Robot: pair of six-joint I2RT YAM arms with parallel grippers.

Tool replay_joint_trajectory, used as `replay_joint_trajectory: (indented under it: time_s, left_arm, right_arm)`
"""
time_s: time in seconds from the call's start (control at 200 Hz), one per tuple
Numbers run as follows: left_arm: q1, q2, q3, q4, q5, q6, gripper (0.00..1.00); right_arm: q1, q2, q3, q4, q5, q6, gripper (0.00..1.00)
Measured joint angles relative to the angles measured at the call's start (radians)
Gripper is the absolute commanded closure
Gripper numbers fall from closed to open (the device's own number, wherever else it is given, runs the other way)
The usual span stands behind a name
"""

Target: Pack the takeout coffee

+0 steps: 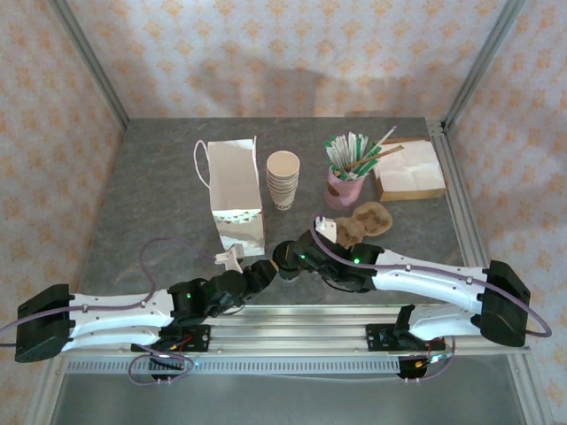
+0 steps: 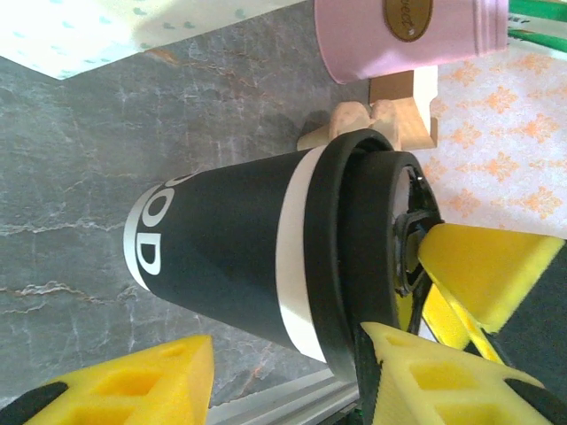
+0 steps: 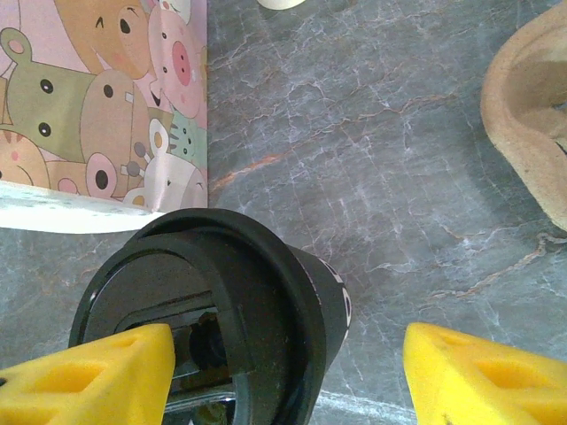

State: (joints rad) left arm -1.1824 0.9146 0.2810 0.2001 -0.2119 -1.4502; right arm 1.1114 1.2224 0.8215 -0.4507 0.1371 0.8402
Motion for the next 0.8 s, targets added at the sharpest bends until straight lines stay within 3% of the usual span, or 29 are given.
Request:
replay_joint_trajectory:
  time_s: [0.801]
  left_arm:
    - [0.000,0.080,-0.001,0.060,0.014,-0.015,0.56]
  right_arm:
    - [-0.009,0.042,-0.018,0.100,-0.003,0.050,0.38]
